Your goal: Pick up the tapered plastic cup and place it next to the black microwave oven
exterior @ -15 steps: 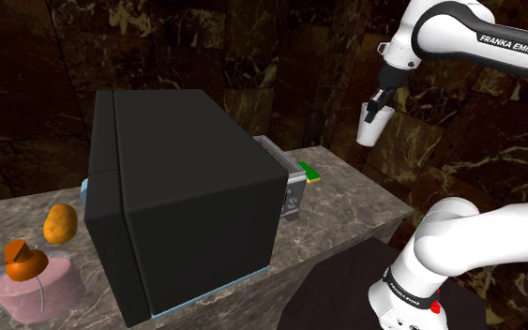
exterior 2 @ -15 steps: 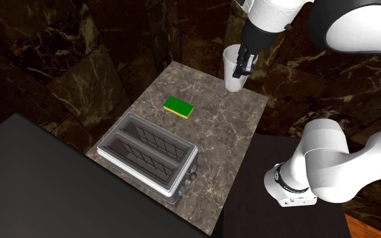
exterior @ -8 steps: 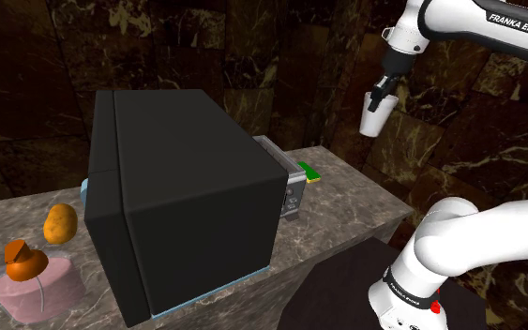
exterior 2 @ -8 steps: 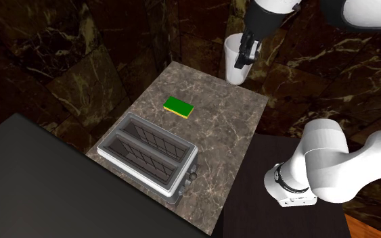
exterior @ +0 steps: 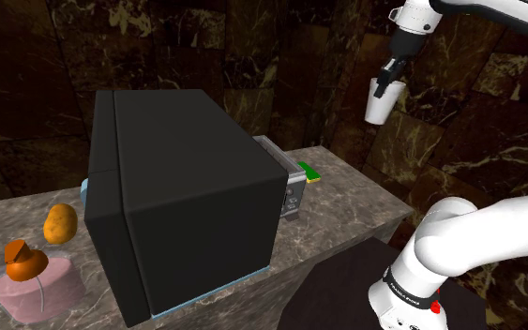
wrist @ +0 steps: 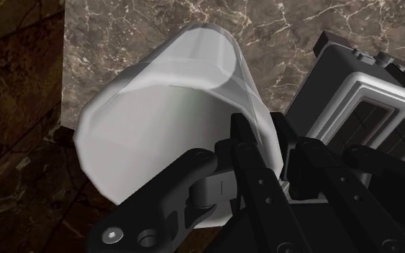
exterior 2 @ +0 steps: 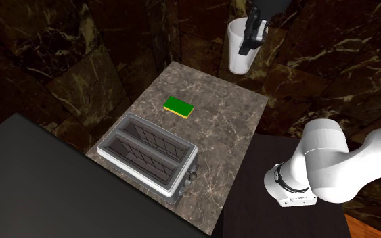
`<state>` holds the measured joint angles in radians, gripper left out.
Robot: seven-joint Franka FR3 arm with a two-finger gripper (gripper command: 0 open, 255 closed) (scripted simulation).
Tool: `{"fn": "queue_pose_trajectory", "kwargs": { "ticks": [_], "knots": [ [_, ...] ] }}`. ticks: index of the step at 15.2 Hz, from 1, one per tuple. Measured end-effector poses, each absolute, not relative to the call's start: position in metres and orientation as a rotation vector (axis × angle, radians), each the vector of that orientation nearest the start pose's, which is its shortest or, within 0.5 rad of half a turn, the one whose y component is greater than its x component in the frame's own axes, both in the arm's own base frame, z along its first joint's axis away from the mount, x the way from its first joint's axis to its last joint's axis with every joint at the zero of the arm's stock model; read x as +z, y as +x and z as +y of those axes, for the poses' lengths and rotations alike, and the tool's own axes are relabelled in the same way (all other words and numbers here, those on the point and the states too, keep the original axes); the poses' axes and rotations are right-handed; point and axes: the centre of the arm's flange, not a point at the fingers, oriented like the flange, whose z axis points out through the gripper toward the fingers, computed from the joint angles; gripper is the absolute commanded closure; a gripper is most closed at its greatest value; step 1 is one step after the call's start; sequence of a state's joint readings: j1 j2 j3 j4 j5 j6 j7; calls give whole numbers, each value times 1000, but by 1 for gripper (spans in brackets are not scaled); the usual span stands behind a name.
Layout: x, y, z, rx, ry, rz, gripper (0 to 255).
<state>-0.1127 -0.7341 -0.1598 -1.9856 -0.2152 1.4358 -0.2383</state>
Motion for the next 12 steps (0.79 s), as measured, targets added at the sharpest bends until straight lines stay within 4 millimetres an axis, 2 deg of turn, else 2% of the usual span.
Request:
{"fn": "queue_pose_trajectory", "kwargs": {
  "ticks": [10,12],
  "knots": [
    [781,273,-135,-238,-3273,83,255],
    [786,275,-129,-238,-3273,83,255]
  ]
}}
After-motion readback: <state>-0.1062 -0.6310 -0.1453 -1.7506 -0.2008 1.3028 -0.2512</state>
